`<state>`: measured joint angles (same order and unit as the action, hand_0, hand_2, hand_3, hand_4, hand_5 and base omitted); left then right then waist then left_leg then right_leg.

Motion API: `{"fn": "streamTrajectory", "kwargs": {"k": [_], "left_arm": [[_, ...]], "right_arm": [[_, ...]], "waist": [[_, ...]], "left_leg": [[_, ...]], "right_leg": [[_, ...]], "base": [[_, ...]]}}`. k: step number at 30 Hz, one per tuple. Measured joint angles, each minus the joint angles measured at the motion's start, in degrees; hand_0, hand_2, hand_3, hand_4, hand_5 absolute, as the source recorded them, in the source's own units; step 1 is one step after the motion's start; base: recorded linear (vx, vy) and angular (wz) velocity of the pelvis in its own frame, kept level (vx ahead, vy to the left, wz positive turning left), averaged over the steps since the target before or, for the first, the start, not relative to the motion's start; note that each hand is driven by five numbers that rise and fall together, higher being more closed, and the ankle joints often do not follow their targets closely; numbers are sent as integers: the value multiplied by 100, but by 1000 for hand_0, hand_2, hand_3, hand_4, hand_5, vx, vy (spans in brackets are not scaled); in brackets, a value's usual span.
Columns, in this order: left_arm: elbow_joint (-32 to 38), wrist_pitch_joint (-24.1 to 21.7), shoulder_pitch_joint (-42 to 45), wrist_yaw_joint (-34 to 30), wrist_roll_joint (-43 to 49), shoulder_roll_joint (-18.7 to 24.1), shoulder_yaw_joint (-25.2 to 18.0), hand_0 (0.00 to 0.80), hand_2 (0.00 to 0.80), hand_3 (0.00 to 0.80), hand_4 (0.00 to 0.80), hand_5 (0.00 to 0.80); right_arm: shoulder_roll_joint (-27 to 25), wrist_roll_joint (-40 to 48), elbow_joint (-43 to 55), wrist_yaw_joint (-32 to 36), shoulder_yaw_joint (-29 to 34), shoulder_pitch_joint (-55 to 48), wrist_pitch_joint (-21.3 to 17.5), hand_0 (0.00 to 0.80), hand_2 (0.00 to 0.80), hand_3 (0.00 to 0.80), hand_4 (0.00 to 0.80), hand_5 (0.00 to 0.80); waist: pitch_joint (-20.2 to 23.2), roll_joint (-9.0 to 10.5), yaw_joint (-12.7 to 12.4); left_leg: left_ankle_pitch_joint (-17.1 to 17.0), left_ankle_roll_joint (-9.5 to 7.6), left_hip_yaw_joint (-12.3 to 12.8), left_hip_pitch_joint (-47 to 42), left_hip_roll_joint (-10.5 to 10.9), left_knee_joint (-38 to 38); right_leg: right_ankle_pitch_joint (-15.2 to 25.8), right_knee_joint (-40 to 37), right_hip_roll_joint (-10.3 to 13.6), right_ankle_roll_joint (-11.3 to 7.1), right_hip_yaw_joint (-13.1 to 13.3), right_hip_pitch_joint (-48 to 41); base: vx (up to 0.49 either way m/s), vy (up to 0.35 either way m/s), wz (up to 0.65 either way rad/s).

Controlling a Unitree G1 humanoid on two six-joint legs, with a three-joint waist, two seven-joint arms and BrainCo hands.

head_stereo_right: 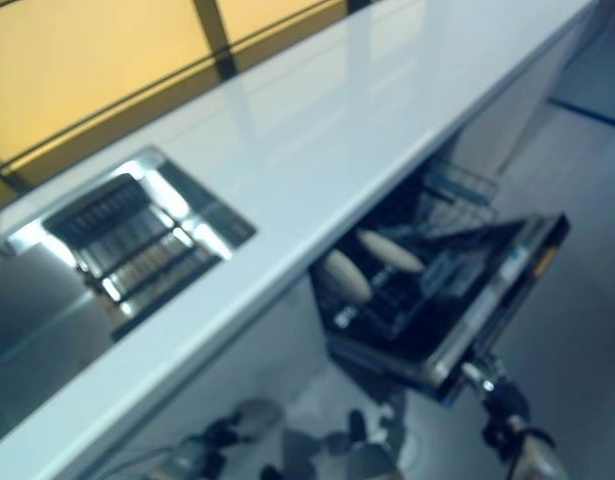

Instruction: Take plates into dishwasher

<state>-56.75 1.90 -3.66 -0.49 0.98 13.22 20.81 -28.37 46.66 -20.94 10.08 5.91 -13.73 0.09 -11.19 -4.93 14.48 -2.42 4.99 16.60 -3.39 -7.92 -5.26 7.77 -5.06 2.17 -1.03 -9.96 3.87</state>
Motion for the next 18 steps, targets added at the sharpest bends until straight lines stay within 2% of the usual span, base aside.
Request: {"fn": "streamTrajectory", "kwargs": {"k": [5,10,14,18], "left_arm": [[-61,-6,-5,16,-1,2,-1,0,0,0,0,0],[-121,-25,-16,46,-1,10,0,0,0,0,0,0],[-193,-117,-90,56,-1,4,4,0,0,0,0,0],[-247,-128,-127,58,-1,-27,14,0,0,0,0,0]], "right_arm": [[78,-3,467,206,-119,102,-23,0,0,0,0,0],[188,-3,626,448,-484,825,-30,0,0,0,0,0],[289,-49,651,619,-824,1464,-27,0,0,0,0,0],[414,-56,794,1059,-1483,1959,46,0,0,0,0,0]], "waist": [[5,30,-141],[12,87,-189],[22,82,-475],[76,46,-676]], "left_leg": [[2,1,-124,4,-1,0],[3,0,-286,85,-28,0],[2,-1,-285,125,-94,4],[-26,-39,-295,201,-146,8]], "right_leg": [[0,9,-28,0,-16,17],[-1,12,-78,-1,-29,41],[-5,-3,-109,4,-234,17],[-7,-7,-107,7,-370,-37]], "base": [[29,2,-6],[29,7,10],[51,3,23],[36,-1,38]]}}
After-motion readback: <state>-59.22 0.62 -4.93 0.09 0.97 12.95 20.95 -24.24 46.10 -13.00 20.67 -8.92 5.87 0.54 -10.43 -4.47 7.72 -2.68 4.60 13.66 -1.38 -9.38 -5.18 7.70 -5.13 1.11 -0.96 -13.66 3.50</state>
